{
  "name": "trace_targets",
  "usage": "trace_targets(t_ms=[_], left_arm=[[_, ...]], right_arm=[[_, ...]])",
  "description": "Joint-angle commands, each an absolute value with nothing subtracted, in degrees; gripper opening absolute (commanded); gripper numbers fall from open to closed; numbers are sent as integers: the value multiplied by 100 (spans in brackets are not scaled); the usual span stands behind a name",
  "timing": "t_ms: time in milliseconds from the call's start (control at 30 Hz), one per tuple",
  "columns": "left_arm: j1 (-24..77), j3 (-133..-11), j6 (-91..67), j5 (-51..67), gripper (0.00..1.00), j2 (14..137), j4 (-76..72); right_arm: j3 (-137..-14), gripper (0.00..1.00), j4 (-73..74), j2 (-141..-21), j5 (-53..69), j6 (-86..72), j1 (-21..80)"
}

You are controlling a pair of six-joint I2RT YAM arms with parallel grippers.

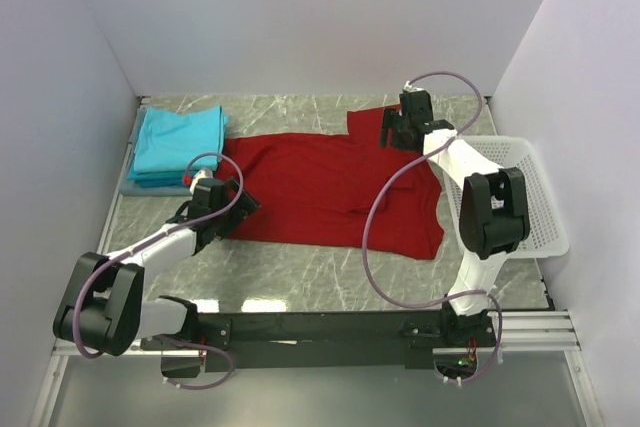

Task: Fold and stack the t-shirts
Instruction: Fold the tshirt

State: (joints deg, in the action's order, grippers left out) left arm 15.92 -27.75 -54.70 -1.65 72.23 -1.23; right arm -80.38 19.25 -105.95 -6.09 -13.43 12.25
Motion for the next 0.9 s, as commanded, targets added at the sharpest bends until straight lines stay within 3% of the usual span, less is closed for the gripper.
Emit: trace_targets(t_ms=[0,200,400,867], left_arm=[[1556,-2733,-5274,-404,99,7014,-27],[1556,-2856,-5203,-308,100,7040,-18],[1547,-2874,-5185,-158,99,7022,-18],[1547,-2786,-5186,-404,100,6618,202]], right_arm=[[-7876,82,2171,-10128,-230,-1204,1344],[-6427,82,2461,-9073,474,-1897,1590],[-5424,83,2497,-8394,88,-2197,2390],[-5791,83,1512,-9596,325,-2602,2663]])
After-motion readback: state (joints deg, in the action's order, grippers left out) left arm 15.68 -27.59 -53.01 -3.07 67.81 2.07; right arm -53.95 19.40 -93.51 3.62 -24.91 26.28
